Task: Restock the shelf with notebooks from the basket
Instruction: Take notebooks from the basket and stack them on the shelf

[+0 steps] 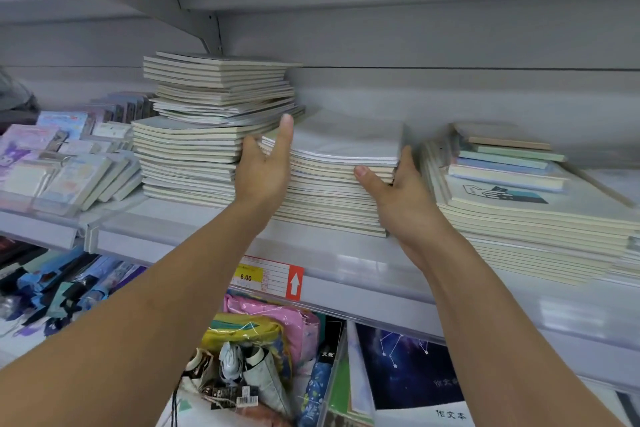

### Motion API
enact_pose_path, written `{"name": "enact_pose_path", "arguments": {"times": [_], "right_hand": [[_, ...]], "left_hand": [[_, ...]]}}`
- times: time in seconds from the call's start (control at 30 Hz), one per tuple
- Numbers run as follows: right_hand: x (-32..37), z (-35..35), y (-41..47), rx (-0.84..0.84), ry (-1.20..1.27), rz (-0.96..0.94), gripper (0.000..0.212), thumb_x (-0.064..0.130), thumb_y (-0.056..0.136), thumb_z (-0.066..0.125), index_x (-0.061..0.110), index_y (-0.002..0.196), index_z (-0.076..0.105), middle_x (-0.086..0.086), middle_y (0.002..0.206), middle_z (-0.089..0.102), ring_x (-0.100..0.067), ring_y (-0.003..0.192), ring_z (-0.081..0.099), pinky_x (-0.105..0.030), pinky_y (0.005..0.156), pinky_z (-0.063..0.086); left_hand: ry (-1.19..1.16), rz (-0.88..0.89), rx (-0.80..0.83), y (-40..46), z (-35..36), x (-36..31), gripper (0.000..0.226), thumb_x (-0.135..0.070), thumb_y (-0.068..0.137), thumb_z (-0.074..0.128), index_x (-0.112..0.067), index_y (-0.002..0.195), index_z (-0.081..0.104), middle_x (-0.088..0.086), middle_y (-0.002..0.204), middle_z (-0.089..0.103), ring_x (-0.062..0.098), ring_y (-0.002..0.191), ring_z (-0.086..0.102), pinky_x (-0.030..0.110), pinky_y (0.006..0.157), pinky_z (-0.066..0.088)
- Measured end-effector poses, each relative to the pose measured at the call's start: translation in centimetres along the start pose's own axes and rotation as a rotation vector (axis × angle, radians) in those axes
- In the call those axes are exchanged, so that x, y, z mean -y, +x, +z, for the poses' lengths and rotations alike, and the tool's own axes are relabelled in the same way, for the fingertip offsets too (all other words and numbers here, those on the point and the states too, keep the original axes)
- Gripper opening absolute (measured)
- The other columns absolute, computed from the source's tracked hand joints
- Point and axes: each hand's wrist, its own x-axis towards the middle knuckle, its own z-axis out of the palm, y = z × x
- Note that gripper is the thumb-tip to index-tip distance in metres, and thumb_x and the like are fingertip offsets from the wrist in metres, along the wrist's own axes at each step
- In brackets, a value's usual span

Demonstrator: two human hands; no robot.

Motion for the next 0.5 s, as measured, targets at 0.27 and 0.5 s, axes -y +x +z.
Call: {"name": "enact_pose_path", "arguments": {"times": [0.27,0.5], "right_hand": [[-0.2,0.3,-0.1,-0.076,0.082,-0.005,0.044,0.020,0.089,0.075,0.019,0.128,0.055,0.004,0.119,0.070,-0.018,0.111,0.067,-0.046,0.101,0.052],[-0.1,0.7,-0.1,-0.090,-0.037,0.052,0.045,0.019,0.089,0.076,0.014,0.128,0.054,0.000,0.121,0.067,-0.022,0.111,0.064,-0.045,0.102,0.052]], "left_hand": [[0.062,0.090,0.344,0.9,-2.9,1.2,0.106,-0.052,0.038,0.093,-0.026,0.128,0.043,-0.011,0.110,0.067,0.009,0.104,0.063,0.029,0.092,0.051],[0.122,0.161,0.420,1.4,-4.3,1.6,0.081,-0.022,0.057,0.092,-0.025,0.126,0.049,-0.011,0.109,0.069,0.009,0.102,0.065,0.026,0.088,0.053]]}}
